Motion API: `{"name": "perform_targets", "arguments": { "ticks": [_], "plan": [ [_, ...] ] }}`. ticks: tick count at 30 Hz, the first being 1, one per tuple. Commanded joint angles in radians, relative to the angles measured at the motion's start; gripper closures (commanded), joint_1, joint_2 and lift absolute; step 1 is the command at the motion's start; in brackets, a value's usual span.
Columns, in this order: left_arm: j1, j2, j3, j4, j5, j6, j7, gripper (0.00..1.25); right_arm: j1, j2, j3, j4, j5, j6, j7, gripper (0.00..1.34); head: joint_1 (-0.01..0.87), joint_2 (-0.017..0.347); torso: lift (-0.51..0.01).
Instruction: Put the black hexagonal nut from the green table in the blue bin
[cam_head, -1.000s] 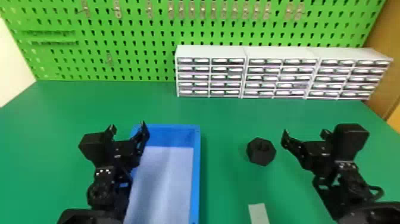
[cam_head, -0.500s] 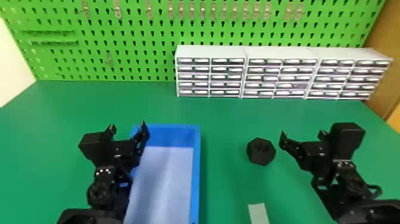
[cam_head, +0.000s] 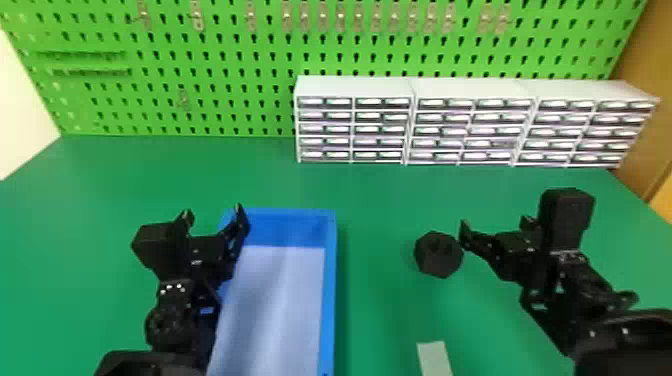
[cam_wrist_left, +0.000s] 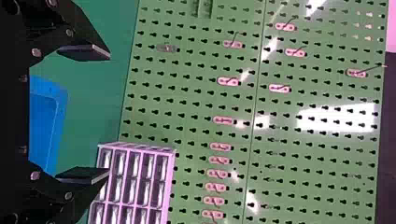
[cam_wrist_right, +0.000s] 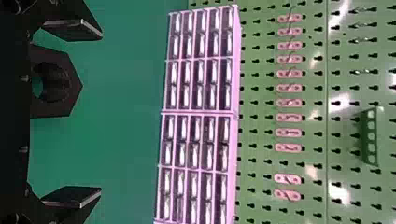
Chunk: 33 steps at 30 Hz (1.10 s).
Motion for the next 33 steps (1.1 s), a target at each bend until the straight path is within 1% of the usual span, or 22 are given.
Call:
{"name": "perform_targets", "arguments": {
  "ticks": [1, 11, 15, 19, 29, 33],
  "plan": [
    [-0.002, 0.0, 0.001, 0.0, -0.001, 0.0, 0.0, 0.38, -0.024, 0.001, -0.003, -0.026, 0.0, 0.117, 0.017, 0.13, 0.657, 0.057, -0.095],
    [-0.003, 0.0, -0.003, 0.0, -0.001, 0.0, 0.0, 0.38, -0.073, -0.005, -0.012, -0.048, -0.002, 0.323, 0.081, 0.13, 0.657, 0.057, -0.095],
    [-0.006, 0.0, -0.006, 0.0, 0.001, 0.0, 0.0, 0.38, -0.086, -0.012, -0.006, -0.048, -0.003, 0.37, 0.101, 0.13, 0.657, 0.057, -0.095],
    [-0.006, 0.0, -0.004, 0.0, 0.001, 0.0, 0.0, 0.38, -0.098, -0.014, -0.004, -0.049, -0.008, 0.415, 0.12, 0.13, 0.657, 0.057, -0.095],
    [-0.006, 0.0, -0.004, 0.0, 0.002, 0.0, 0.0, 0.38, -0.124, -0.019, -0.003, -0.051, -0.022, 0.518, 0.141, 0.13, 0.657, 0.057, -0.095],
    [-0.008, 0.0, -0.006, 0.0, 0.001, 0.0, 0.0, 0.38, -0.135, -0.026, 0.005, -0.051, -0.022, 0.547, 0.146, 0.13, 0.657, 0.057, -0.095]
  ]
}}
